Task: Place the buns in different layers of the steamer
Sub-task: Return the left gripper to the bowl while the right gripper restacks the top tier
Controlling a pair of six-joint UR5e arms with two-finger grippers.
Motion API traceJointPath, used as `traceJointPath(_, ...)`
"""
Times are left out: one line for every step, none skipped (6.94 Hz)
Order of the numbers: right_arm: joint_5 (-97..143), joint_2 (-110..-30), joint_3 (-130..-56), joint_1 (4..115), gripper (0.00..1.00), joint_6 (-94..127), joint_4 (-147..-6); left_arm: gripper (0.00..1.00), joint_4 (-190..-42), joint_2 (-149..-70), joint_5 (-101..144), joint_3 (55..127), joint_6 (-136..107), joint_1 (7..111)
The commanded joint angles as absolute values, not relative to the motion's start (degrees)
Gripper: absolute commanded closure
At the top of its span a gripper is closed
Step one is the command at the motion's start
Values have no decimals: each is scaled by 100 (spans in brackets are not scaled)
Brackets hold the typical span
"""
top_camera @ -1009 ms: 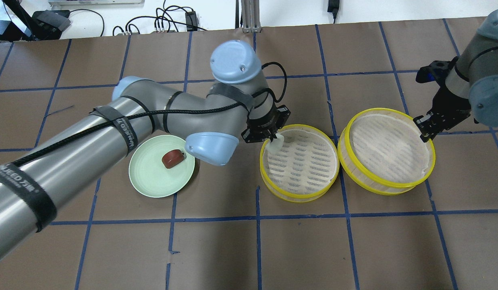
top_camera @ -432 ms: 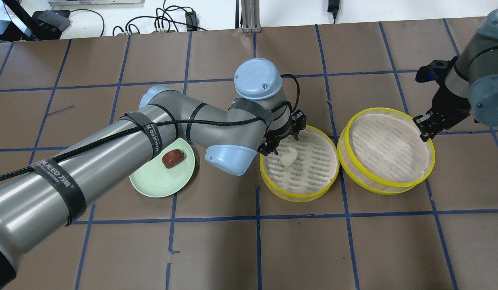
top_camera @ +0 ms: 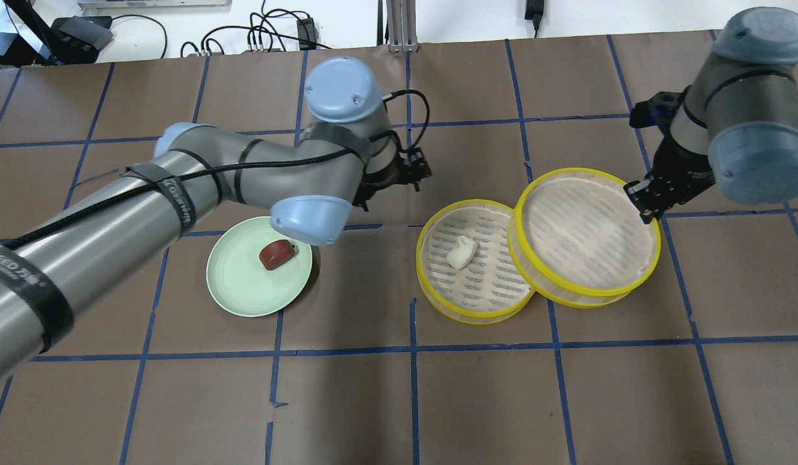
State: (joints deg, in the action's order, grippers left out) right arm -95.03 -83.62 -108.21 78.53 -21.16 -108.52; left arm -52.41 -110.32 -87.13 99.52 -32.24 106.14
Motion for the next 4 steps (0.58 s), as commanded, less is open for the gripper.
traceJointPath(-9598, -8341, -10784, 9004, 93, -710, -10942, 0, -5720, -10890, -8815, 10237, -1448, 9488)
traceJointPath(-9545, -8289, -10802, 9383, 93, -225, -10977, 0, -5722, -10881, -8807, 10544, -1189, 9170)
traceJointPath(-9519, -8279, -10810, 9465, 93, -141, -10978, 0, -5722, -10881, -8807, 10817, -1047, 9063)
traceJointPath(-9536, -8244, -10819, 9509, 93, -175, -10986, 0, -5704, -10881, -8815, 11011, -985, 9044)
